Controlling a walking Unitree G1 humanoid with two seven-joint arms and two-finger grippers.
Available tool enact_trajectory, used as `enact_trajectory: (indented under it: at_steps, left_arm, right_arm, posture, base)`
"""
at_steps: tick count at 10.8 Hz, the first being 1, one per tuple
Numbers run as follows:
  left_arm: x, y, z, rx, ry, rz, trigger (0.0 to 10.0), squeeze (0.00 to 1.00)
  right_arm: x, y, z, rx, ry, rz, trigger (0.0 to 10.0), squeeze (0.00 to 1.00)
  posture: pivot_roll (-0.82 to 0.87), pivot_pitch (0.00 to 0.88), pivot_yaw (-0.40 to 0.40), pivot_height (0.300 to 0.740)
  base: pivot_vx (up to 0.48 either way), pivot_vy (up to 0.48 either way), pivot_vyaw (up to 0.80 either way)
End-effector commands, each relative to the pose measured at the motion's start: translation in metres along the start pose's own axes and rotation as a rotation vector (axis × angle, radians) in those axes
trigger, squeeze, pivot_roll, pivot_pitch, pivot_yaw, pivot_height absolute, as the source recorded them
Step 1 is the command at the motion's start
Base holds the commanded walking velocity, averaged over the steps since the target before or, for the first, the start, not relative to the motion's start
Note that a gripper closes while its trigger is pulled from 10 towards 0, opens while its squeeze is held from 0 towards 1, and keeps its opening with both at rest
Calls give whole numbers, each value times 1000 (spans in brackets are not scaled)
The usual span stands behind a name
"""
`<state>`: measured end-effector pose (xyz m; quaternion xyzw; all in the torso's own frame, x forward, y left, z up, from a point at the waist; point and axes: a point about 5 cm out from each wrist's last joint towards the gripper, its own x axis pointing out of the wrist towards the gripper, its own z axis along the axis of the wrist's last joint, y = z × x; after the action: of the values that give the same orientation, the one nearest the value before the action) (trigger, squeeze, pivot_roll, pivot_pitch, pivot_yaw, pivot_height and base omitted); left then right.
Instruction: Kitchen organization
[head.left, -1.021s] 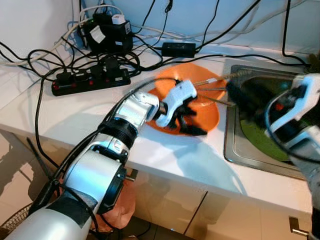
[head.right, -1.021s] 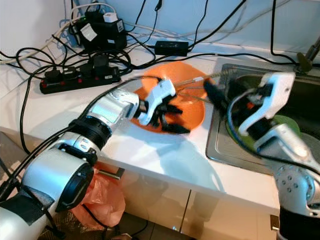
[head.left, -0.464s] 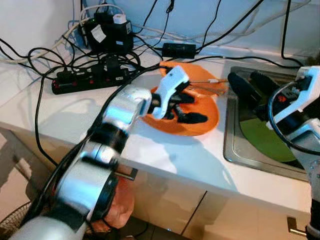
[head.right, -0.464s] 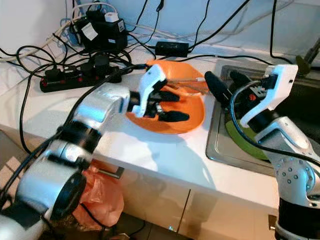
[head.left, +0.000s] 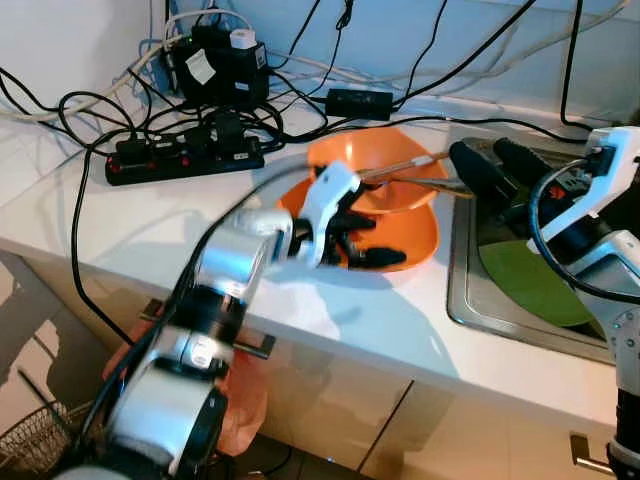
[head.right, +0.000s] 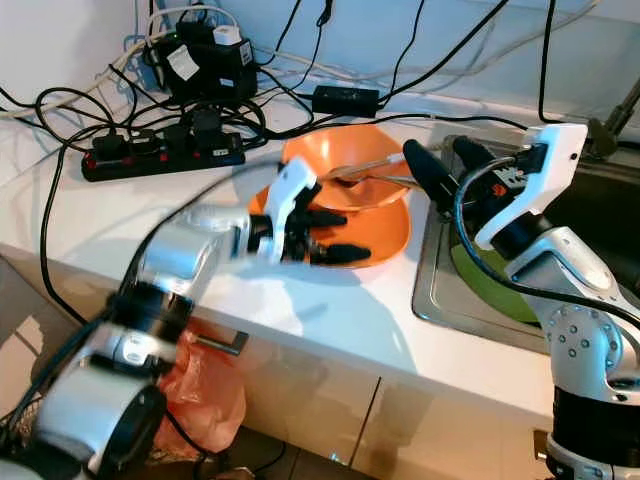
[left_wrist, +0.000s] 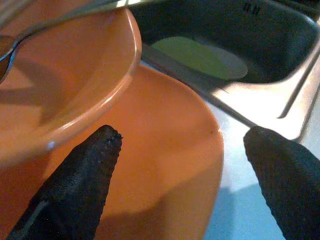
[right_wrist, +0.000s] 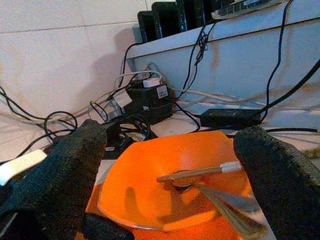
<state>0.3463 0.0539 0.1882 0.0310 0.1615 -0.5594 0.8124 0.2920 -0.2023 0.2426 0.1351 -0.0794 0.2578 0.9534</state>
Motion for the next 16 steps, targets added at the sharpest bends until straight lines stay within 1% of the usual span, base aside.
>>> enact_trajectory:
  at_steps: [1,3,4,5,6,7,8,9,10,11,12,13,14,15,16]
  left_arm:
    - [-1,-4,3,-8,-18,2,10000,0]
    - [-3,-16,-4,-73,-42,0,10000,0]
    - [-7,-24,-7,-73,-42,-7,10000,0]
    - [-11,-29,-5,-73,-53,-15,10000,0]
    - [-24,-42,2,-53,-91,-36,10000,0]
    - [-33,-49,6,-44,-123,-34,10000,267]
    - [-47,-59,16,-41,-237,-5,10000,1000]
    - [-53,-64,19,-31,-310,22,10000,1000]
    - [-63,-64,25,-25,-470,151,10000,1000]
    - [-67,-64,26,-34,-511,198,10000,1000]
    - [-76,-50,11,35,-566,462,10000,1000]
    - [-79,-47,5,-3,-602,530,10000,1000]
    - [-83,-48,-6,122,-584,610,10000,1000]
    - [-84,-46,-20,151,-581,694,10000,1000]
    - [-83,-43,-29,167,-566,746,10000,1000]
  right_arm:
    - [2,0,5,-21,-17,10,10000,0]
    - [4,0,4,-21,-19,14,10000,0]
    - [5,1,4,-18,-19,19,10000,0]
    - [5,0,4,-17,-19,20,10000,0]
    - [7,1,3,-14,-18,25,10000,0]
    - [9,1,2,-10,-18,30,10000,0]
    - [12,3,0,-3,-18,40,10000,0]
    - [15,3,0,2,-22,42,10000,0]
    - [19,4,1,-6,-50,4,10000,0]
    - [20,4,1,-11,-60,-13,10000,0]
    - [24,1,2,-14,-111,-140,10000,0]
    - [24,2,0,-31,-118,-180,10000,0]
    - [24,4,-7,-37,-117,-223,10000,0]
    - [24,6,-17,-35,-114,-281,10000,0]
    - [24,10,-25,-35,-106,-310,10000,0]
  posture:
    - [-36,0,-28,740]
    - [-29,0,-31,740]
    - [-22,0,-34,740]
    - [-13,0,-37,740]
    - [-2,0,-40,740]
    - [11,0,-44,740]
    - [26,0,-50,740]
    - [37,0,-55,740]
    - [45,0,-59,740]
    - [44,0,-60,740]
    - [39,0,-59,740]
    - [39,0,-59,740]
    - [30,0,-58,740]
    - [24,0,-57,740]
    - [19,0,-54,740]
  base:
    - [0,0,0]
    - [0,0,0]
    - [0,0,0]
    - [0,0,0]
    - [0,0,0]
    - [0,0,0]
    - [0,0,0]
    - [0,0,0]
    - [0,0,0]
    - [0,0,0]
    - [0,0,0]
    - [0,0,0]
    - [0,0,0]
    - [0,0,0]
    - [0,0,0]
